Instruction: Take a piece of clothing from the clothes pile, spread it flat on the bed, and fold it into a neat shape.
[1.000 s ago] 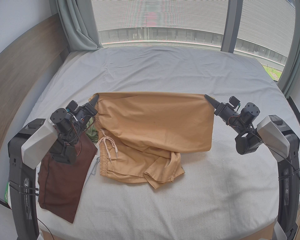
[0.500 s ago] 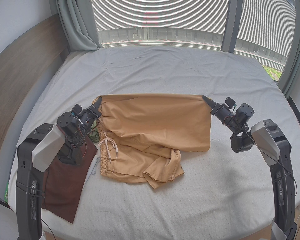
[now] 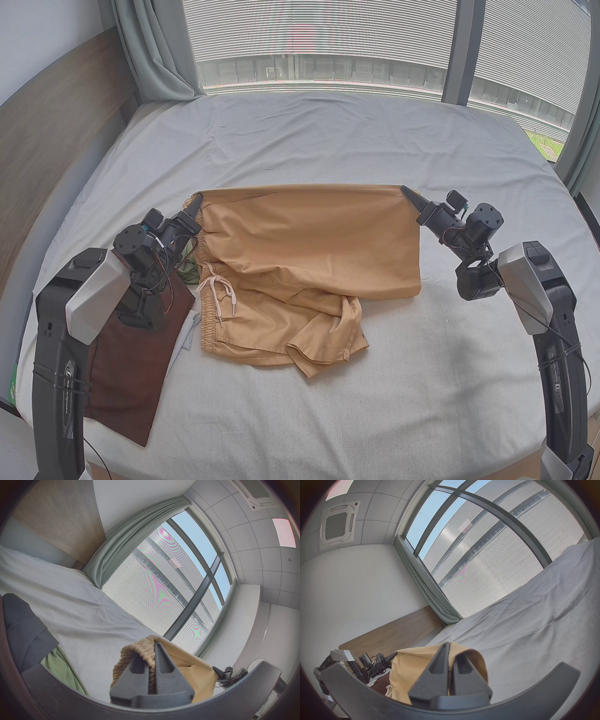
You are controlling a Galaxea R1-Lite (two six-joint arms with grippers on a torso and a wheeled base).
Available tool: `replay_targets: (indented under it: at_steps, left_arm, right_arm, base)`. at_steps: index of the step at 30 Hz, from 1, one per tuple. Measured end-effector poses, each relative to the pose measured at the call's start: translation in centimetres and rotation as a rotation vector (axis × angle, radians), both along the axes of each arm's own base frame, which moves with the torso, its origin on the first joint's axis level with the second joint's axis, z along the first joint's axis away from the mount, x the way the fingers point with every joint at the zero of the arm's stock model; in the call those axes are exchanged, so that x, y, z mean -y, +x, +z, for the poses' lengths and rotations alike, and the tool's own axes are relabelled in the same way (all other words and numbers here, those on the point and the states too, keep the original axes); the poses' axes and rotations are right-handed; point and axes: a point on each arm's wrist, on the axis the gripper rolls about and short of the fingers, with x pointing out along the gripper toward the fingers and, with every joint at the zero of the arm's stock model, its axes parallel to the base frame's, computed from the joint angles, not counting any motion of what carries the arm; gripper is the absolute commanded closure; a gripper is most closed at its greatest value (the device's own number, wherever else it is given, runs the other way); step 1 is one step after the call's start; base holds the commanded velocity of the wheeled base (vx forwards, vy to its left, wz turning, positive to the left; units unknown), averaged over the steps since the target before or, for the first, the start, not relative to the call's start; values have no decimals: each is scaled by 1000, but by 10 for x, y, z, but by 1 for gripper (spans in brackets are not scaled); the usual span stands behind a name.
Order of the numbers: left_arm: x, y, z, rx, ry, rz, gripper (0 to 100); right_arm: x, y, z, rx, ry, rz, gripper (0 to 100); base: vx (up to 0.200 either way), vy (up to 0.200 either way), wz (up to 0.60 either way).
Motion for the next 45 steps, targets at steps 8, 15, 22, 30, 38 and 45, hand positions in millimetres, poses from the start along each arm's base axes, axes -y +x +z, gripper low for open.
replay_targets:
  at_steps: [8,15,22,30,38,45]
  left_arm:
    - [3,0,-2,-7,8,-33,0]
    - [14,-5,-10,-99,-41,-81,0]
    - [13,-15,-12,-151,-34,-99,0]
    - [5,-47,-11,-229,9,-138,0]
    - [-13,-95,-8,-333,85,-176,0]
    - [-28,-151,16,-349,177,-219,0]
  right_arm:
    - [-2,6,7,13,15,-26,0]
    - [-3,9,4,28,25,-41,0]
    - [-9,-3,-15,-43,17,-34,0]
    - [-18,-47,-29,-174,-2,-5,0]
    - [-26,-108,-21,-291,-34,56,0]
    - [-39,-165,5,-333,-57,131,0]
  base:
    - [0,0,0]
    - [0,0,0]
    - [0,0,0]
    - [0,0,0]
    - [0,0,0]
    - [0,0,0]
